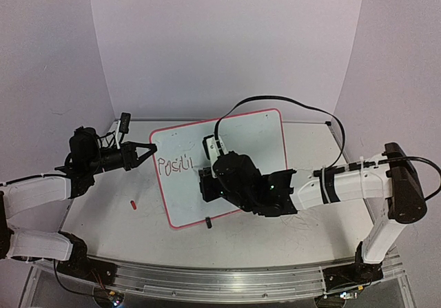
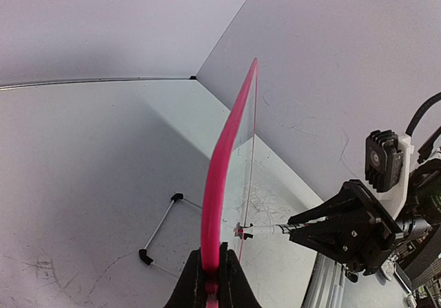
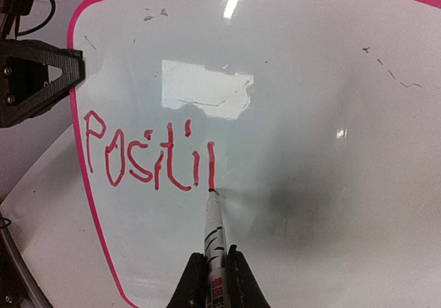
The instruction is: Write a sentence on the whiteboard
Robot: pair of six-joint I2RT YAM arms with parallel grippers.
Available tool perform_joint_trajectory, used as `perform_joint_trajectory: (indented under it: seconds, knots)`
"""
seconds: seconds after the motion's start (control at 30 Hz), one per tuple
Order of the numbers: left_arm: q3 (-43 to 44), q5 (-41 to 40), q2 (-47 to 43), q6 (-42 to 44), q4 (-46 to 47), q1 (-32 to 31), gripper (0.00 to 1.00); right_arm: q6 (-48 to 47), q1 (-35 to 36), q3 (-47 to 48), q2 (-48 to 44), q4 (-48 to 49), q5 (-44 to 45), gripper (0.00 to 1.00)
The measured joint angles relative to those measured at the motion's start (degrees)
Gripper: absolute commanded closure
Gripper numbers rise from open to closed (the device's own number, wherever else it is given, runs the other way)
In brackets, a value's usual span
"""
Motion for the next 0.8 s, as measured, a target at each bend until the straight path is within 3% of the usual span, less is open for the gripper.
perform_joint_trajectory:
  seconds: [0.8]
  knots:
    - [0.00, -0.04, 0.00, -0.02, 0.00, -0.02, 1.00, -2.39, -0.72, 1.81, 0.22, 1.63, 3.54, 1.00]
